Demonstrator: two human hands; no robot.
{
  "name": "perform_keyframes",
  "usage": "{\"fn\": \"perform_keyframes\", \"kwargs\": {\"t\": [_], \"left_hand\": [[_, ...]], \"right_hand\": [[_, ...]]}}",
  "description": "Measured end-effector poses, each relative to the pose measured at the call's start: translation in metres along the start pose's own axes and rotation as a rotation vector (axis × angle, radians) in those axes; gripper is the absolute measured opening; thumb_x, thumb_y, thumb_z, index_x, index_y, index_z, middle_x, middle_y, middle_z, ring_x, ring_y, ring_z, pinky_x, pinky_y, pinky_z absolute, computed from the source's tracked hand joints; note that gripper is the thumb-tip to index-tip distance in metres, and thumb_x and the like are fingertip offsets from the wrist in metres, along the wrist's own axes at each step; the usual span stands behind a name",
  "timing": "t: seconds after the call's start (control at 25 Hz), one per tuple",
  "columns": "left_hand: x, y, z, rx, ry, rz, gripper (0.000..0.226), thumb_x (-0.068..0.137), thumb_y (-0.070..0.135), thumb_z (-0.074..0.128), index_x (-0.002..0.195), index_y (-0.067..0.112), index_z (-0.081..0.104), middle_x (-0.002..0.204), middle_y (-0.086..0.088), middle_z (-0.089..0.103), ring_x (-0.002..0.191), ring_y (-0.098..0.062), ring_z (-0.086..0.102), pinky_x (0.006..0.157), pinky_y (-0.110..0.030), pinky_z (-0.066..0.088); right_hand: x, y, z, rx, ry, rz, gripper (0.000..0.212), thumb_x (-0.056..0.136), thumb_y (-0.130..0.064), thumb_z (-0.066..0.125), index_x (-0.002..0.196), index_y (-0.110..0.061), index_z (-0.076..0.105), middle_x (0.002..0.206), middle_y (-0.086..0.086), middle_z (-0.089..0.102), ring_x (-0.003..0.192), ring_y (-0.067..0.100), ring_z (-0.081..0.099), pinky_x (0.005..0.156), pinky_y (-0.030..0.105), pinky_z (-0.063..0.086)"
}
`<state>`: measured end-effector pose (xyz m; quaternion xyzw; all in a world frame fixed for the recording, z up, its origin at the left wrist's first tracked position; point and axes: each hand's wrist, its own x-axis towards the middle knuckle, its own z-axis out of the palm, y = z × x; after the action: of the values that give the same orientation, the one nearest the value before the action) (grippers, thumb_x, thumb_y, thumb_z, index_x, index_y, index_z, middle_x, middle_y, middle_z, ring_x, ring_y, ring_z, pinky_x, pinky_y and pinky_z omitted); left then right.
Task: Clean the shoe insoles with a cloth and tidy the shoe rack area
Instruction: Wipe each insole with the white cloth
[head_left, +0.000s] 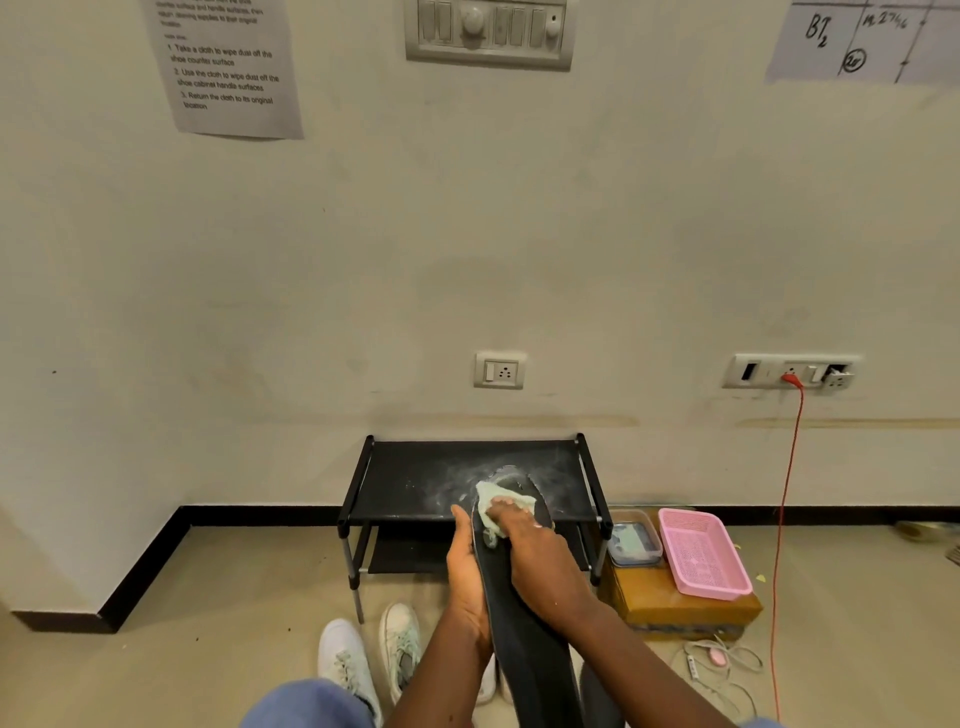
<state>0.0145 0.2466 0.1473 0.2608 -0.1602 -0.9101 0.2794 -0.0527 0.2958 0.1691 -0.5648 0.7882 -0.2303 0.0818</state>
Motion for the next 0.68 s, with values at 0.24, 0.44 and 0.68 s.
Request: {"fn": "perform_keyframes", "kwargs": {"t": [0.24, 0.44, 0.68], "left_hand": [[0.003, 0.001, 0.000, 0.032, 0.106, -0.051, 0.071, 0.085, 0.069, 0.037, 0.076, 0.005, 0.065, 0.066, -0.015, 0.063, 0.060, -0.025, 0.065, 0.067, -0.035, 0.048], [-0.001, 0.002, 0.005, 0.029, 0.082, -0.052, 0.062, 0.091, 0.059, 0.037, 0.099, 0.004, 0.064, 0.080, -0.018, 0.071, 0.088, -0.029, 0.062, 0.077, -0.036, 0.046], [-0.003, -0.004, 0.011, 0.067, 0.062, -0.029, 0.061, 0.095, 0.053, 0.030, 0.123, 0.004, 0.055, 0.119, -0.021, 0.059, 0.112, -0.032, 0.054, 0.100, -0.041, 0.039]], "right_hand": [[-0.012, 0.000, 0.001, 0.049, -0.008, -0.131, 0.040, 0.097, -0.010, 0.038, 0.135, -0.021, 0.044, 0.139, -0.003, 0.048, 0.125, 0.010, 0.046, 0.103, 0.016, 0.030], [0.003, 0.001, 0.005, -0.078, 0.024, -0.150, 0.041, 0.096, -0.008, 0.040, 0.135, -0.017, 0.045, 0.141, 0.003, 0.046, 0.133, 0.014, 0.039, 0.109, 0.024, 0.028], [0.031, 0.007, -0.007, -0.207, 0.063, -0.054, 0.044, 0.095, -0.008, 0.041, 0.138, -0.013, 0.039, 0.144, 0.005, 0.041, 0.137, 0.017, 0.031, 0.111, 0.027, 0.026]]}}
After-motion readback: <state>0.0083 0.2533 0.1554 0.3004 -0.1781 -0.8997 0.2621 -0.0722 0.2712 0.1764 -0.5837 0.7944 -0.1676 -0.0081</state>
